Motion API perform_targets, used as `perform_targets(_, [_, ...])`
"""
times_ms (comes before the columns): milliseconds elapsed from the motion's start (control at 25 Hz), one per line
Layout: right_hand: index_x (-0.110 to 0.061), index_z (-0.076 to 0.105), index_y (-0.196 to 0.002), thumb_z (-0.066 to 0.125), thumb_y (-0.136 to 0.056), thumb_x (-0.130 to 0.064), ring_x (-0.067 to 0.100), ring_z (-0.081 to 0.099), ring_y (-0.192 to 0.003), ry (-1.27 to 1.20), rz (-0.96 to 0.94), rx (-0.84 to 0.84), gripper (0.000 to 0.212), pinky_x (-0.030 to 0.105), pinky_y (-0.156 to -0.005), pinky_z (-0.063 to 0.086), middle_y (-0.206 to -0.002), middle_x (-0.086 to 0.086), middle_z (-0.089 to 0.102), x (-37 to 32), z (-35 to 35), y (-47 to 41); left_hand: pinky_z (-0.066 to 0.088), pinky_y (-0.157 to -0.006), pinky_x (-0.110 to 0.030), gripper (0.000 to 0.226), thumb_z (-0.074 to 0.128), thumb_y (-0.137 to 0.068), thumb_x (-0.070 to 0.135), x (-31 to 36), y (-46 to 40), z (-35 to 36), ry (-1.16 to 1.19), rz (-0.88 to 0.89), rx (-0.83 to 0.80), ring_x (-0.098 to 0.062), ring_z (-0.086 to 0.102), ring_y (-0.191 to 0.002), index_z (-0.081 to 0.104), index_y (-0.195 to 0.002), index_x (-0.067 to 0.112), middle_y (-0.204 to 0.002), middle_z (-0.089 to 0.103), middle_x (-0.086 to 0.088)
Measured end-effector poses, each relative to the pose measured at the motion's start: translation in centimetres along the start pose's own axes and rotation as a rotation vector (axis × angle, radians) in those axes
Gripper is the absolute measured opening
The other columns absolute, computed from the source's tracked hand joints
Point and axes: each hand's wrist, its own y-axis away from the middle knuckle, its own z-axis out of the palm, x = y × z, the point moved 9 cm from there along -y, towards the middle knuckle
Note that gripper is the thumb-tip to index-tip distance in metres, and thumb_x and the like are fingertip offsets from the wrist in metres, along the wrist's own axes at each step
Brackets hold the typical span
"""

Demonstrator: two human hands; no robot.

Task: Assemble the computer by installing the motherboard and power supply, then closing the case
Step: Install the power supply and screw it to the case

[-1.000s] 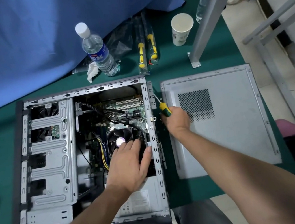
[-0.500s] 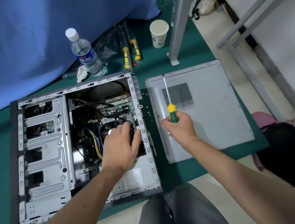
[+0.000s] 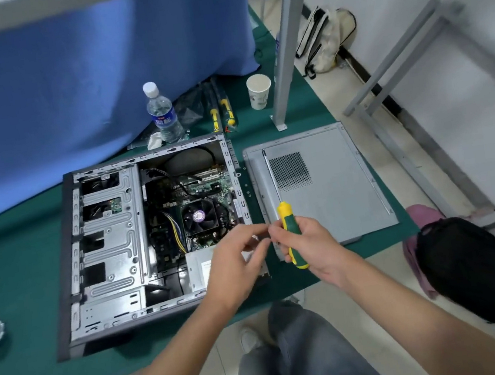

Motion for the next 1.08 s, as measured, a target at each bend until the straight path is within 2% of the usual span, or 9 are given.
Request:
perform_targets(160, [-0.009, 0.064, -0.092, 0.065, -0.093, -0.028, 0.011, 0.051, -0.056, -0.053, 0.023, -0.088, 0.019, 0.025, -0.053, 0.046, -0.066, 0.001, 0.056, 0.3, 1.3, 2.5, 0.052, -0.076, -0.024, 0.012, 0.072, -0.088, 0.011, 2.1, 1.2, -0.9, 0.021, 0.06, 0.041, -0.009, 0.064, -0.082, 0.077, -0.098, 0.017, -0.087, 0.071, 0.008])
perform_targets(280, [-0.016, 0.061, -0.079, 0.062, -0.095, -0.036, 0.014, 0.049, -0.052, 0.037, -0.023, -0.105, 0.026, 0.025, -0.047, 0.043, -0.064, 0.003, 0.056, -0.2, 1.0, 4.2, 0.053, -0.075, -0.024, 0.012, 0.072, -0.089, 0.012, 2.6, 1.8, -1.0, 0.06, -0.004, 0.038, -0.009, 0.065, -0.08, 0.074, -0.09, 0.024, -0.085, 0.071, 0.009])
perform_targets(360, [-0.026, 0.053, -0.061, 0.064, -0.092, -0.044, 0.015, 0.044, -0.048, 0.295, -0.131, -0.027, 0.038, 0.026, -0.046, 0.039, -0.056, -0.001, 0.05, -1.2, -0.9, 5.0, 0.052, -0.076, -0.021, 0.01, 0.073, -0.089, 0.012, 1.9, 1.9, -1.6, 0.147, -0.098, 0.068, -0.008, 0.067, -0.079, 0.073, -0.09, 0.022, -0.086, 0.072, 0.007])
perform_targets(400, [-0.025, 0.047, -0.056, 0.065, -0.091, -0.047, 0.013, 0.04, -0.047, 0.49, -0.214, 0.029, 0.044, 0.027, -0.047, 0.036, -0.052, -0.004, 0.044, -2.1, -2.2, 5.4, 0.052, -0.076, -0.02, 0.008, 0.074, -0.088, 0.011, 1.6, 1.8, -1.9, 0.185, -0.134, 0.092, -0.01, 0.067, -0.079, 0.074, -0.091, 0.019, -0.085, 0.073, 0.005])
perform_targets(480, [-0.019, 0.039, -0.057, 0.063, -0.088, -0.052, 0.012, 0.034, -0.048, 0.889, -0.385, 0.103, 0.051, 0.031, -0.05, 0.031, -0.05, -0.004, 0.036, -3.8, -4.4, 5.9, 0.052, -0.073, -0.018, 0.008, 0.076, -0.086, 0.01, 1.2, 1.4, -2.7, 0.237, -0.188, 0.155, -0.009, 0.067, -0.076, 0.074, -0.091, 0.015, -0.083, 0.074, 0.002])
perform_targets(560, [-0.016, 0.042, -0.06, 0.058, -0.088, -0.057, 0.013, 0.036, -0.048, 1.102, -0.469, 0.1, 0.053, 0.031, -0.05, 0.031, -0.05, 0.002, 0.041, -4.8, -5.9, 6.2, 0.052, -0.071, -0.016, 0.009, 0.077, -0.084, 0.01, 0.8, 1.1, -3.0, 0.293, -0.239, 0.206, -0.008, 0.067, -0.075, 0.075, -0.091, 0.015, -0.083, 0.074, 0.001])
perform_targets(840, [-0.024, 0.04, -0.059, 0.058, -0.089, -0.056, 0.019, 0.048, -0.053, 1.308, -0.486, 0.107, 0.047, 0.027, -0.047, 0.03, -0.051, -0.001, 0.046, -5.9, -10.5, 5.4, 0.052, -0.072, -0.016, 0.014, 0.077, -0.083, 0.007, 1.0, -1.0, -0.6, 0.285, -0.275, 0.208, -0.01, 0.067, -0.076, 0.074, -0.088, 0.02, -0.081, 0.073, 0.003])
perform_targets(1000, [-0.023, 0.038, -0.059, 0.058, -0.089, -0.055, 0.017, 0.041, -0.049, 1.342, -0.517, 0.09, 0.049, 0.025, -0.045, 0.026, -0.048, -0.003, 0.039, -6.8, -11.5, 4.5, 0.054, -0.073, -0.02, 0.017, 0.076, -0.083, 0.003, 1.5, -2.3, 0.8, 0.254, -0.278, 0.193, -0.013, 0.068, -0.076, 0.073, -0.088, 0.02, -0.081, 0.074, 0.005])
perform_targets(1080, [-0.024, 0.035, -0.057, 0.058, -0.09, -0.056, 0.014, 0.036, -0.046, 1.326, -0.517, 0.072, 0.051, 0.024, -0.044, 0.024, -0.047, -0.003, 0.037, -7.1, -12.1, 4.0, 0.057, -0.076, -0.027, 0.017, 0.076, -0.083, 0.004, 1.6, -2.8, 1.2, 0.252, -0.288, 0.207, -0.013, 0.068, -0.076, 0.073, -0.087, 0.02, -0.08, 0.073, 0.006])
